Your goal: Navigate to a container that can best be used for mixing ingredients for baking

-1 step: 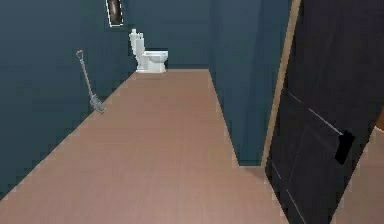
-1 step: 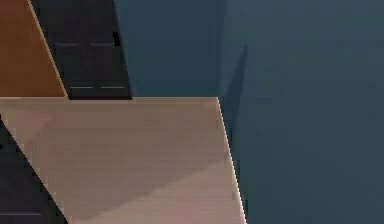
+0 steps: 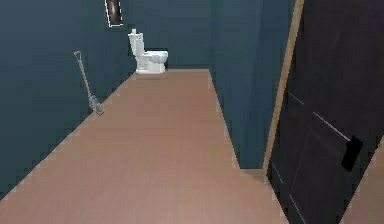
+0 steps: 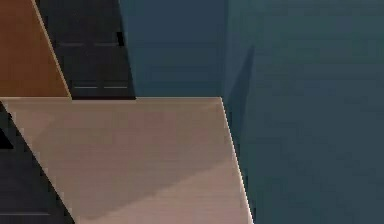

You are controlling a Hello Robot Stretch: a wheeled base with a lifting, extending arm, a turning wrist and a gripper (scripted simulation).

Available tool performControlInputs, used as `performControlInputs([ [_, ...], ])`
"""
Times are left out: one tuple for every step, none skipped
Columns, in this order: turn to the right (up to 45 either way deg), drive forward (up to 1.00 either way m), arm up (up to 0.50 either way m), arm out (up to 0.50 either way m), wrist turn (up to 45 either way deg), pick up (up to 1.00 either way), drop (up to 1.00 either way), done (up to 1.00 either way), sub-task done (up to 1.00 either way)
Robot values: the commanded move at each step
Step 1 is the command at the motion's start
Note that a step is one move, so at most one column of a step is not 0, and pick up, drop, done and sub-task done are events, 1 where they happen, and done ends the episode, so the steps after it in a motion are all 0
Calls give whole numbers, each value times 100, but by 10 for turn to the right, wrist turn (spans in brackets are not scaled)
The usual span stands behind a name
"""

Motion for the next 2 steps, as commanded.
performControlInputs([
  [450, 0, 0, 0, 0, 0, 0, 0, 0],
  [180, 0, 0, 0, 0, 0, 0, 0, 0],
])
